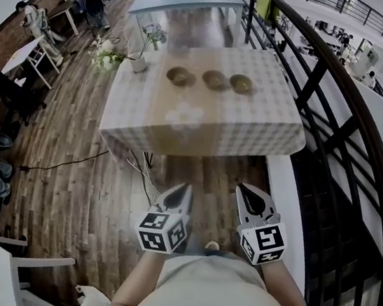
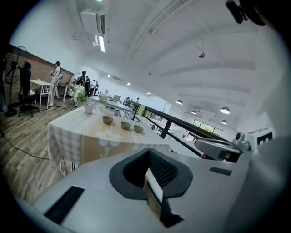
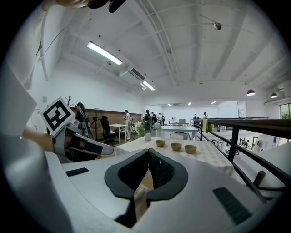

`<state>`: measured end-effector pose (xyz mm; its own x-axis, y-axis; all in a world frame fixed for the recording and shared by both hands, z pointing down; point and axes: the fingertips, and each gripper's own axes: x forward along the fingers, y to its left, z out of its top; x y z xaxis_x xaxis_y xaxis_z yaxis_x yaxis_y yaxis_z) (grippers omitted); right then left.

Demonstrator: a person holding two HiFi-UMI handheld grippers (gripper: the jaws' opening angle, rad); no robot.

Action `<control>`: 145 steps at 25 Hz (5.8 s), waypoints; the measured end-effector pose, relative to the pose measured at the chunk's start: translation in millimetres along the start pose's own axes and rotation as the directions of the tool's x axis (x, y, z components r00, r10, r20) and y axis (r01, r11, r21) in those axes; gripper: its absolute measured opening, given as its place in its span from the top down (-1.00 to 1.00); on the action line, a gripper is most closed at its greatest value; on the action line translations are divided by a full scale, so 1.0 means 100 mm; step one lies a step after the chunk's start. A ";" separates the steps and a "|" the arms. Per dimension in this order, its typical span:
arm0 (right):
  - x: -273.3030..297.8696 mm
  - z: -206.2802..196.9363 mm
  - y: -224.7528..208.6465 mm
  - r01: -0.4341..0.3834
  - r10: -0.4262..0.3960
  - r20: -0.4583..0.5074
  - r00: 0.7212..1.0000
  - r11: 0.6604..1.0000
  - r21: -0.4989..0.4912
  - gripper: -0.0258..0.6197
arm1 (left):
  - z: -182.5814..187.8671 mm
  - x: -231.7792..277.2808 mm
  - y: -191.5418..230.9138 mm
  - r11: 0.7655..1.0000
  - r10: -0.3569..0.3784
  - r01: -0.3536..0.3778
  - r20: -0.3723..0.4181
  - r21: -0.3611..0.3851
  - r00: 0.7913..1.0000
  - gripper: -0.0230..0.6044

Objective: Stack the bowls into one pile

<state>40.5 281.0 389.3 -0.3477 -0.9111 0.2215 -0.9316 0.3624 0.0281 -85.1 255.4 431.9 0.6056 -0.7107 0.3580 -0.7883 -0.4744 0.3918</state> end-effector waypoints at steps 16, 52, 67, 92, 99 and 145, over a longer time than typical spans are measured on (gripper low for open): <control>0.39 0.07 -0.33 0.010 -0.010 0.017 1.000 1.000 0.006 0.92 | 0.24 0.51 0.09 1.000 -0.018 0.018 0.002 -0.009 1.000 0.92; 3.47 0.43 -0.74 -0.034 0.034 -0.014 0.999 0.999 0.009 0.92 | 1.54 2.29 2.19 0.999 0.016 -0.017 -0.014 -0.044 1.000 0.92; 4.58 0.15 -0.74 -0.123 0.116 -0.115 0.987 0.991 -0.048 0.92 | 1.71 2.66 2.79 0.995 0.077 -0.079 -0.028 -0.066 0.997 0.92; 6.28 -0.49 -1.14 -0.154 0.123 -0.391 0.912 0.987 -0.048 0.68 | 1.87 3.38 3.30 0.977 0.165 -0.170 -0.047 -0.125 0.985 0.92; 6.52 -0.61 -1.19 -0.135 0.081 -0.459 0.885 0.987 -0.086 0.65 | 1.88 3.46 3.35 0.978 0.160 -0.165 -0.047 -0.130 0.986 0.92; 6.33 -0.41 -1.02 -0.172 0.064 -0.492 0.868 0.969 -0.178 0.91 | 1.79 3.04 3.14 0.979 0.165 -0.166 -0.016 -0.117 0.986 0.92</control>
<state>-80.0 -325.0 567.0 -0.3097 -0.6711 0.6735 -0.8239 0.5430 0.1622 -167.7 -202.4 512.1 0.4686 -0.7707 0.4318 -0.8598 -0.2857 0.4232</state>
